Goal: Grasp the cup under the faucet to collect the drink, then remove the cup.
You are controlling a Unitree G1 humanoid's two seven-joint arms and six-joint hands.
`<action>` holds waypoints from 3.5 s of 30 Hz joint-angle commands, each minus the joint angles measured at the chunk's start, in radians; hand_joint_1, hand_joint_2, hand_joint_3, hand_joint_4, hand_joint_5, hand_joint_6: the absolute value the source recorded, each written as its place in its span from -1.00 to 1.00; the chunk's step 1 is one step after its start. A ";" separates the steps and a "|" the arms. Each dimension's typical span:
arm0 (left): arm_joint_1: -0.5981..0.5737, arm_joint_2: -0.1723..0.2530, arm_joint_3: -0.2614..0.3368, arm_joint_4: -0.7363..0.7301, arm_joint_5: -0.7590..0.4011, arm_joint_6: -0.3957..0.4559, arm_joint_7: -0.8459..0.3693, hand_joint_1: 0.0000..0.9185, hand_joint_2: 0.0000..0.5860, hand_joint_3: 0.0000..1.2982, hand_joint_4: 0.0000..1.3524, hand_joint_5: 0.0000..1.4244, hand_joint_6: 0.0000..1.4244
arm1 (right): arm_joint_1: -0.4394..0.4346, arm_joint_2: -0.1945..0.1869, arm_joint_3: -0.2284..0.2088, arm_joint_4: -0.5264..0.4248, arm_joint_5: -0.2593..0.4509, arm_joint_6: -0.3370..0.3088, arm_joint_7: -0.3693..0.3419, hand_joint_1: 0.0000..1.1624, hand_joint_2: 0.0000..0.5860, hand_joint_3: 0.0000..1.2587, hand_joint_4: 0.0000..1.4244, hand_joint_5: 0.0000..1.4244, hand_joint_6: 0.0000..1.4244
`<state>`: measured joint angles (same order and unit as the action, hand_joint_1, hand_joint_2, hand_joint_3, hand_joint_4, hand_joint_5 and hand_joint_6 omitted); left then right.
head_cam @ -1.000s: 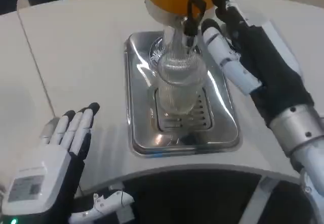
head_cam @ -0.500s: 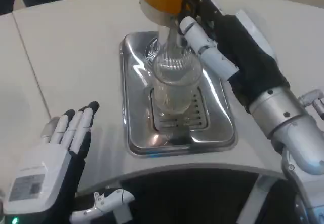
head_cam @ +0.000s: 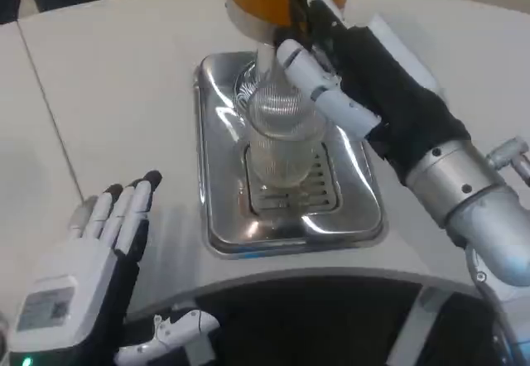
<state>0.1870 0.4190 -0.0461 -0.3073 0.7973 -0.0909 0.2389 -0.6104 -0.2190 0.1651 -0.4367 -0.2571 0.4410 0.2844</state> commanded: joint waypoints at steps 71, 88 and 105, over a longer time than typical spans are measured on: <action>-0.385 -0.173 -0.167 0.244 0.020 0.164 0.053 -0.67 -0.81 -1.00 -1.00 -1.00 -0.99 | 0.207 0.134 0.111 -0.211 -0.679 0.081 -0.100 -0.56 1.00 -0.99 -1.00 -1.00 -0.99; -0.439 -0.197 -0.191 0.313 0.004 0.142 0.078 -0.83 -0.80 -1.00 -1.00 -0.98 -0.95 | 0.759 -0.145 -0.056 -0.469 -0.718 -0.214 0.026 -0.21 0.91 -1.00 -1.00 -1.00 -0.95; -0.622 -0.293 -0.215 0.561 -0.061 0.089 0.171 -0.59 -0.82 -1.00 -1.00 -0.96 -0.89 | 0.830 -0.180 -0.161 -0.433 -0.669 -0.337 0.087 -0.27 0.47 -1.00 -1.00 -1.00 -0.97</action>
<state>-0.4112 0.1483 -0.2605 0.1996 0.7621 0.0133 0.3898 0.2003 -0.4089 -0.0092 -0.8557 -0.9224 0.1175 0.3526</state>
